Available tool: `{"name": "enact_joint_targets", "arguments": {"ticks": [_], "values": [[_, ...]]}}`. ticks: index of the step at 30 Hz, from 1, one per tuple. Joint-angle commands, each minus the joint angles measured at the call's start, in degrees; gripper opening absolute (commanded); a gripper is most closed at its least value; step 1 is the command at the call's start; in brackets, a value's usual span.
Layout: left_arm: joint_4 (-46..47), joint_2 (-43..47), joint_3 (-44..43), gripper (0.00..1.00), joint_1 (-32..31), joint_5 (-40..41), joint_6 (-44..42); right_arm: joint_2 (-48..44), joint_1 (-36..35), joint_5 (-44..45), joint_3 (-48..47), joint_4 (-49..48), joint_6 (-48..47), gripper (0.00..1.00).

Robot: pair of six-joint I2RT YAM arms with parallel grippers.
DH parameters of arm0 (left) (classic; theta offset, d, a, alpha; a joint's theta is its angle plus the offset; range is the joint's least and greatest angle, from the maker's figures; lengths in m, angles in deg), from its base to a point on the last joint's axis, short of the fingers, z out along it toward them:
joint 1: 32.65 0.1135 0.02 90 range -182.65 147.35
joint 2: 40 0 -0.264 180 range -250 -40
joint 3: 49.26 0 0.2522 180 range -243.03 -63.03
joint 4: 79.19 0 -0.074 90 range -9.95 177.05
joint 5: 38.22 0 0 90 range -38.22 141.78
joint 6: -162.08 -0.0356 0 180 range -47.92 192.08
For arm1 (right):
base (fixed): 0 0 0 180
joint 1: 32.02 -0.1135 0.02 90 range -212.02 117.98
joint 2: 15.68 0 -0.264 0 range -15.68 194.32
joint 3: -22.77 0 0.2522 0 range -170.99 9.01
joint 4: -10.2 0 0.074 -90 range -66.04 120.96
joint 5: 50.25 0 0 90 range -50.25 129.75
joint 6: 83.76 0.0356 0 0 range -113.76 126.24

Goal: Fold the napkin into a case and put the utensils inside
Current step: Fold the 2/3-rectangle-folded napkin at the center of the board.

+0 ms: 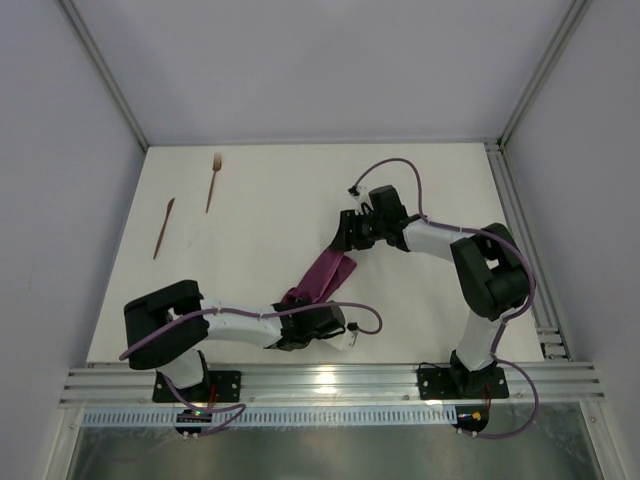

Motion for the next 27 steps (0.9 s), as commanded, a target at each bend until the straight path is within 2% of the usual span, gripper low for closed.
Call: {"name": "enact_joint_targets", "arguments": {"ticks": [1,3,8,10,13,14,15,18,19,20,25,27], "values": [[-3.28,-2.02,0.60,0.07,0.14,-6.04,2.47,0.67,-0.76,-1.41,0.05,-1.91,-0.05,0.52],[-3.37,-2.01,0.60,0.07,0.14,-6.03,2.30,1.02,-0.76,-1.59,0.05,-1.73,0.39,0.48],[-3.55,-2.01,0.51,0.07,0.14,-5.77,2.30,1.11,-0.85,-1.59,0.84,-1.73,0.39,0.48],[-3.55,-2.10,0.42,0.07,0.05,-5.68,2.21,0.85,-0.85,-1.68,1.10,-1.73,0.22,0.45],[-3.64,-2.28,0.42,0.07,0.23,-5.51,2.21,0.06,-0.85,-1.77,1.63,-1.64,-0.05,0.30],[-3.64,-2.28,0.42,0.07,0.14,-5.25,2.21,-0.29,-0.85,-1.59,1.89,-1.82,0.04,0.20],[-3.64,-2.28,0.42,0.07,0.31,-5.07,2.21,-1.34,-0.85,-1.07,2.16,-1.99,0.04,0.15],[-3.98,-1.49,0.33,0.15,0.58,-4.54,2.47,-2.93,-0.76,-0.45,2.95,-1.73,-0.13,0.05],[-4.51,-0.36,-0.36,0.25,0.67,-4.80,2.65,-2.93,-0.85,-0.45,3.30,-1.64,-0.13,0.04],[-5.56,0.53,-1.15,0.29,1.10,-5.41,3.52,-3.11,-0.85,-0.53,3.56,-1.82,-0.13,0.04],[-20.29,8.42,-8.97,0.48,4.09,-17.35,8.53,-3.81,-0.76,0.43,6.64,-4.36,1.18,0.04],[-24.97,10.46,-12.93,0.51,5.85,-21.92,9.94,-3.90,-0.76,0.34,7.43,-6.03,1.88,0.04]]}}
